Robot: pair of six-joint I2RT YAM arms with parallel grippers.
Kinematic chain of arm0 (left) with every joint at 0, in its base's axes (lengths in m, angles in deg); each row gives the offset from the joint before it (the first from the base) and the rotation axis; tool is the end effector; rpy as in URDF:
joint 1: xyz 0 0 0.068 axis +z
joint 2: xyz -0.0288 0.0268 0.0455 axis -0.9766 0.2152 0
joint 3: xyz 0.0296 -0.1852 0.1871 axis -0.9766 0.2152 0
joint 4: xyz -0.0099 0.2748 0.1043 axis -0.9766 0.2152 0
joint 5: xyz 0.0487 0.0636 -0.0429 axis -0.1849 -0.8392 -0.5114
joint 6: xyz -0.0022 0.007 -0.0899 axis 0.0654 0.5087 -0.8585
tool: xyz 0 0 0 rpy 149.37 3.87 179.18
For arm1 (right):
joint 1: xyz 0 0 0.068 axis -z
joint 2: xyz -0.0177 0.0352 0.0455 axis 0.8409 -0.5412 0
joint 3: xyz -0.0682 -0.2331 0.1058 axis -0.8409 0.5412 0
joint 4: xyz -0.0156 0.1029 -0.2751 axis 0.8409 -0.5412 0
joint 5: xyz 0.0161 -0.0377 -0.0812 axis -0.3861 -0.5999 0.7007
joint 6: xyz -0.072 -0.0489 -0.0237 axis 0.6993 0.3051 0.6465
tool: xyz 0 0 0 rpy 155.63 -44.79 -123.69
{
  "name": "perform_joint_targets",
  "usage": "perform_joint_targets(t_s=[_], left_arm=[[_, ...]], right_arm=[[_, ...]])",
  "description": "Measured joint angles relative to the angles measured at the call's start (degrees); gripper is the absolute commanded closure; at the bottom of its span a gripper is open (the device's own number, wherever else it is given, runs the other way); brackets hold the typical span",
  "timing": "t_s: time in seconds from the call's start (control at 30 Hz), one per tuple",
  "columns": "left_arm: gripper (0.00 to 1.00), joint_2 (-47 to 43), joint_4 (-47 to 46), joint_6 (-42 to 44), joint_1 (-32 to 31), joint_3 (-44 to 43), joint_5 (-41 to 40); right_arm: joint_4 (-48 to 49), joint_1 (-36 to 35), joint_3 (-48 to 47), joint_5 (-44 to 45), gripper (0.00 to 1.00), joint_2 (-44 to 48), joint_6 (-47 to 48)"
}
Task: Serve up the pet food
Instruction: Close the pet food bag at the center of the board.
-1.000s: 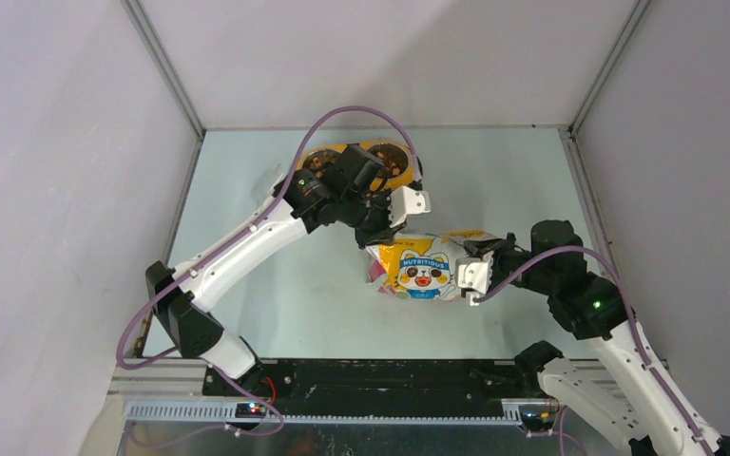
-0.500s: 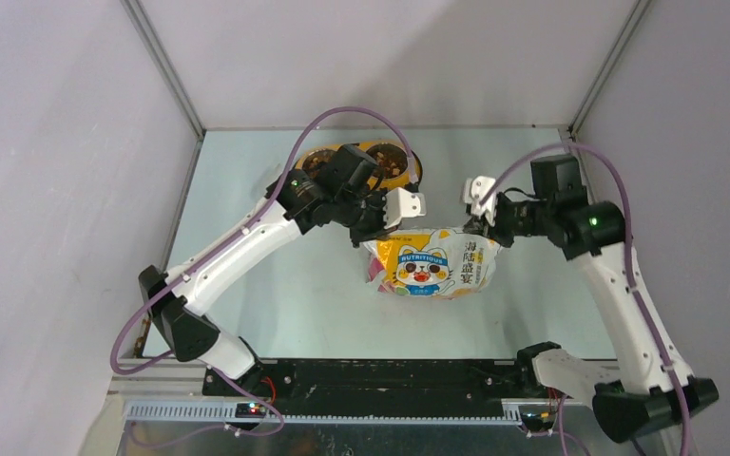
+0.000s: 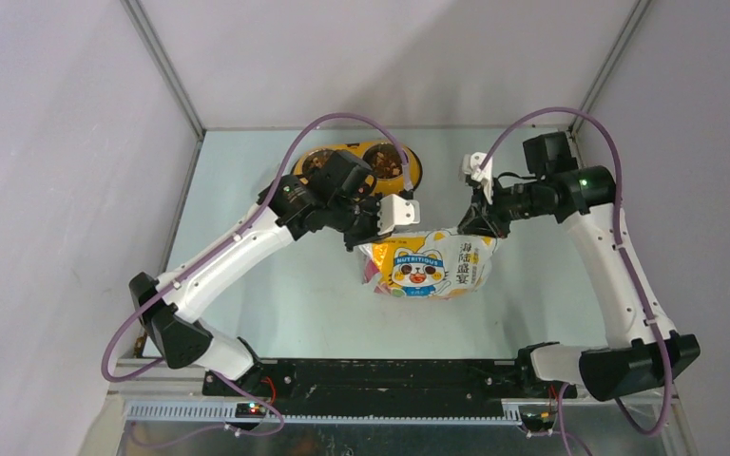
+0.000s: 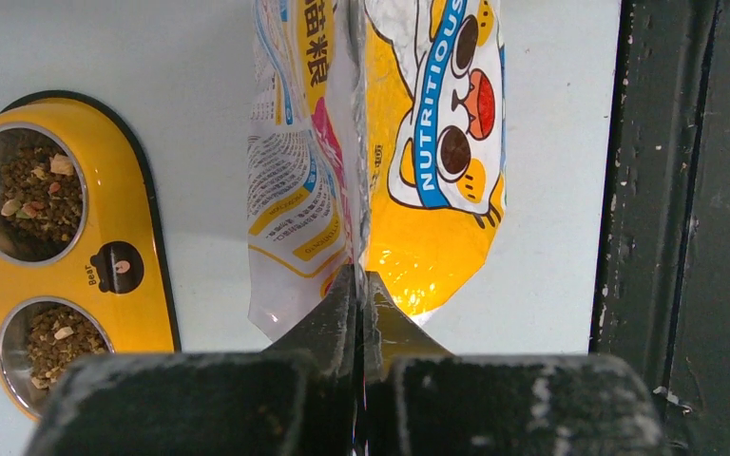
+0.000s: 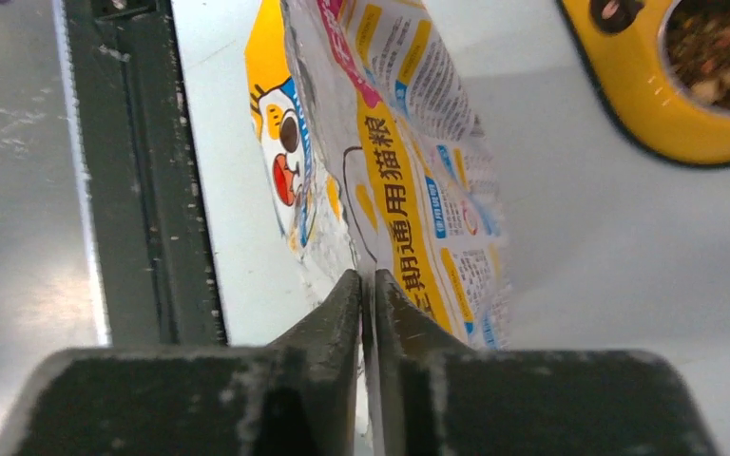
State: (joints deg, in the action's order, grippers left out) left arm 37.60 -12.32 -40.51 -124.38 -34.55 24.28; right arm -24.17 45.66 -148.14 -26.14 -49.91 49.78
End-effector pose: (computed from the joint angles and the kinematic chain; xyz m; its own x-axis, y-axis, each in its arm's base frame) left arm 0.2268 -0.2850 0.3441 0.0963 0.7248 -0.6822 0.9855 0.0269 0.1677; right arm 0.2554 0.1164 0.3681 -0.1788 -0.5202 -0.8351 -0.9728 0.2203 0.0711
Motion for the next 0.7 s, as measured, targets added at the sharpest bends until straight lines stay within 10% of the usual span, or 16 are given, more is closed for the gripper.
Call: perform_joint_targets(t_s=[0.07, 0.2, 0.7], left_arm=[[1.00, -0.28, 0.02, -0.02, 0.00, 0.48, -0.07], [1.00, -0.33, 0.04, -0.09, 0.00, 0.83, -0.04], [1.00, -0.35, 0.07, -0.52, -0.04, 0.83, -0.04]], right_arm=[[2.47, -1.97, 1.31, 1.66, 0.57, 1.44, 0.17], [11.93, -9.42, 11.08, 8.92, 0.50, 11.02, 1.88], [30.56, -16.90, 25.42, 24.06, 0.82, 22.75, 6.58]])
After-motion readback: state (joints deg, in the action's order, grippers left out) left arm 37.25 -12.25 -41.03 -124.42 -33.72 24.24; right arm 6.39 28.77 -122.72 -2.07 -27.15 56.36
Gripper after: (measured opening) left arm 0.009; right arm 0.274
